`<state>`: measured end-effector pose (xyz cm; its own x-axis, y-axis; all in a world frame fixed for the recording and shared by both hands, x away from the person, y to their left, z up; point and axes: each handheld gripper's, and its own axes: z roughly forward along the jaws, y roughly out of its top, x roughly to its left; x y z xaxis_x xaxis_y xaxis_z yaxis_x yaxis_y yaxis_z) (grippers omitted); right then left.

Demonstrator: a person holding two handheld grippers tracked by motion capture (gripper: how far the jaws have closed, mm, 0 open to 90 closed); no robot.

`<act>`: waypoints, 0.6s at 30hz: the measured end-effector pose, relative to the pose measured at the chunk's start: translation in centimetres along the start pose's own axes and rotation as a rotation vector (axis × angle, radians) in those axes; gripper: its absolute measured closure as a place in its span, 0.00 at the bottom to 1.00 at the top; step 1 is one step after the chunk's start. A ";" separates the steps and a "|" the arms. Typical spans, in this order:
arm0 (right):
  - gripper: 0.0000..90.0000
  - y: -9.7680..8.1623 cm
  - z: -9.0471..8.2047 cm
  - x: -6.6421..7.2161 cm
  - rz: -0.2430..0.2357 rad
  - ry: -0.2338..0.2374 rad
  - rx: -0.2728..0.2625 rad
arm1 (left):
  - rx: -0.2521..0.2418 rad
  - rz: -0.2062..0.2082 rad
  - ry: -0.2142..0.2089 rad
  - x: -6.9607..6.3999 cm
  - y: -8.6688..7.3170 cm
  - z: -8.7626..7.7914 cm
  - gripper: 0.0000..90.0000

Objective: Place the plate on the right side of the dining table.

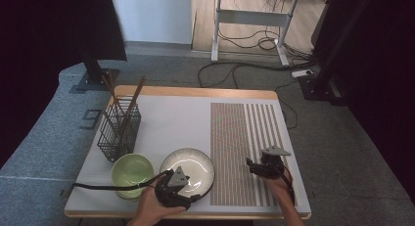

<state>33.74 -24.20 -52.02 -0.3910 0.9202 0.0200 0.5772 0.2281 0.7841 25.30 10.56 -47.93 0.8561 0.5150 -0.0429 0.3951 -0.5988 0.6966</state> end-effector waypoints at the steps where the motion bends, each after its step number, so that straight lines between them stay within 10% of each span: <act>1: 0.30 0.0 0.0 0.0 0.000 0.000 -0.001 | 0.001 0.000 0.000 0.0 0.0 0.0 0.32; 18: 0.30 0.0 0.1 0.1 -0.004 0.002 0.009 | 0.009 0.008 0.000 0.0 -0.2 0.3 0.31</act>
<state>33.75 -24.14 -52.09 -0.3948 0.9186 0.0180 0.5822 0.2350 0.7783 25.32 10.46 -48.26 0.8595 0.5098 -0.0372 0.3908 -0.6085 0.6906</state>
